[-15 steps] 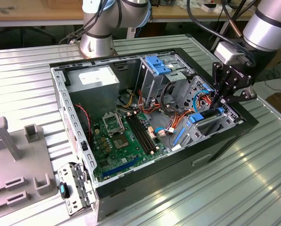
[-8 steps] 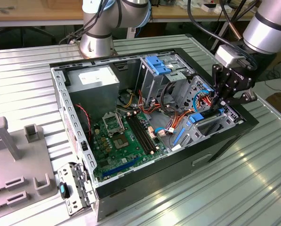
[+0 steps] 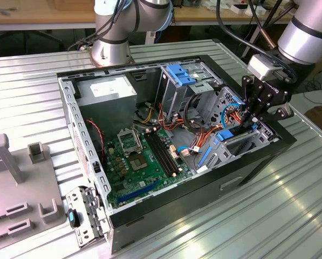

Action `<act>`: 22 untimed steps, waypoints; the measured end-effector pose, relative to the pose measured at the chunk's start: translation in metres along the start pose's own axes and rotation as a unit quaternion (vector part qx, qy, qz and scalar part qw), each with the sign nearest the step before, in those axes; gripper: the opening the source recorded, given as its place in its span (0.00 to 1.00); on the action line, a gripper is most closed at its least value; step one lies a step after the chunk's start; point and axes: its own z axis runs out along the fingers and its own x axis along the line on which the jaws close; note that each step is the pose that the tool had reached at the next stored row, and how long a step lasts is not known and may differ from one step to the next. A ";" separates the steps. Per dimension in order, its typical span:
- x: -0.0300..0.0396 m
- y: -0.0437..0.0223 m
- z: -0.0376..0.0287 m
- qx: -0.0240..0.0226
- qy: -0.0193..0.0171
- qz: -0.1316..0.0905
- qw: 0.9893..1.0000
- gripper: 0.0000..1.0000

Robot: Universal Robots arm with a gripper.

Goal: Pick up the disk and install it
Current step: 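Insert the first disk wire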

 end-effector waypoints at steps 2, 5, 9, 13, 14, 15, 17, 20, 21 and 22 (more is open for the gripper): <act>0.0000 0.0000 -0.0019 0.000 0.000 0.000 1.000 0.17; 0.0000 -0.0001 -0.0028 0.000 0.000 0.000 1.000 0.17; -0.0005 -0.0001 -0.0029 0.000 0.000 0.000 1.000 0.17; -0.0016 0.0000 -0.0026 0.000 0.000 0.000 1.000 0.17; -0.0016 0.0000 -0.0025 0.000 0.000 0.000 1.000 0.17; -0.0016 0.0000 -0.0023 0.000 0.000 0.000 1.000 0.17; -0.0017 0.0000 -0.0020 0.000 0.000 0.000 1.000 0.17; -0.0017 0.0000 -0.0012 0.000 0.000 0.000 1.000 0.17; -0.0017 0.0000 -0.0008 0.000 0.000 0.000 1.000 0.17; -0.0017 0.0000 -0.0001 0.000 0.000 0.000 1.000 0.17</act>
